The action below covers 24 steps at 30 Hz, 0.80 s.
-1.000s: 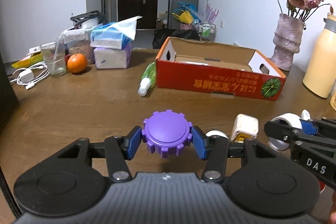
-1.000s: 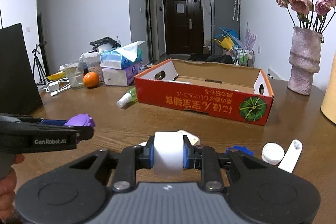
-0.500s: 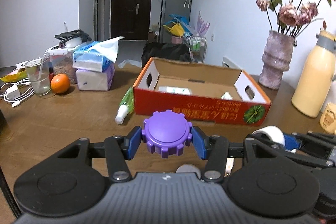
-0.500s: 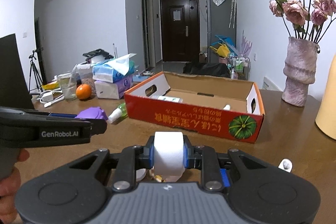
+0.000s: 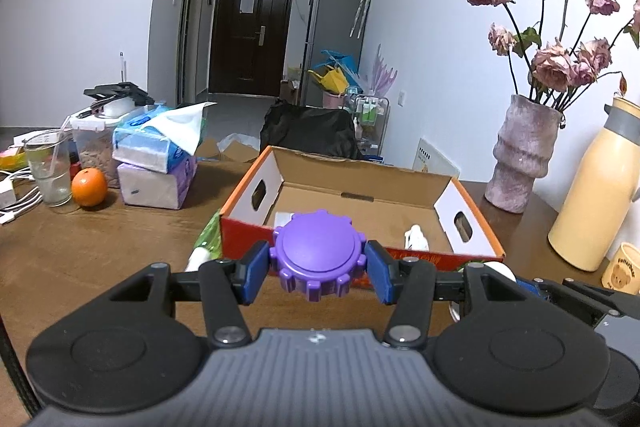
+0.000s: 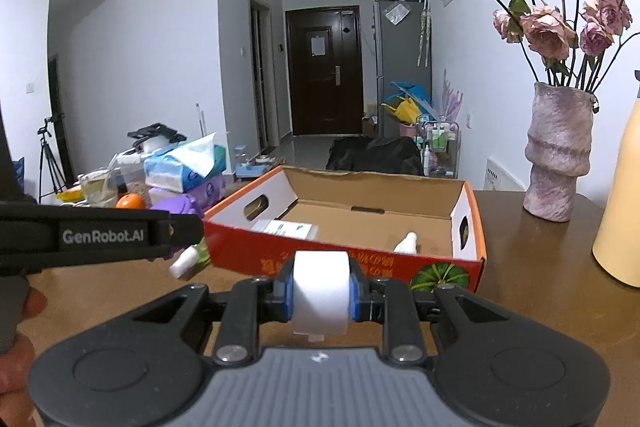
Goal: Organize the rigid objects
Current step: 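Carry the purple cap and white roll with both grippers over the box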
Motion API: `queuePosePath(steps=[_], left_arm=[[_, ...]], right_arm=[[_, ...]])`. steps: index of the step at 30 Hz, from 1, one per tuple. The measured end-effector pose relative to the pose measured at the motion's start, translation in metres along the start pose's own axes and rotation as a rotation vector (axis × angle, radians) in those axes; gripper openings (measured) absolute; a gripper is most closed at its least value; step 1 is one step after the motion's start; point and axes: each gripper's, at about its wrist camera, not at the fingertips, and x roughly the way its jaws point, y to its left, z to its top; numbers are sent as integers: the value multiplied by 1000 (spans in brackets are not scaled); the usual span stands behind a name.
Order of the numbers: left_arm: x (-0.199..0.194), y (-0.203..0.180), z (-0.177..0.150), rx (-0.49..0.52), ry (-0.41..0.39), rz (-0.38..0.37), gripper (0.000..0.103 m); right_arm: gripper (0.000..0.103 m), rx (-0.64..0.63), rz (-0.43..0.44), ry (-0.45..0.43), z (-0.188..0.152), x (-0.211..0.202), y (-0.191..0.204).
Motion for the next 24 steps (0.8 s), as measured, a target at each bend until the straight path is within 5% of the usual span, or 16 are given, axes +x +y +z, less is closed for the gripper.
queuePosePath(steps=[24], left_arm=[[80, -23, 36, -15, -9, -22, 54]], right_arm=[[24, 45, -56, -14, 42, 67, -52]])
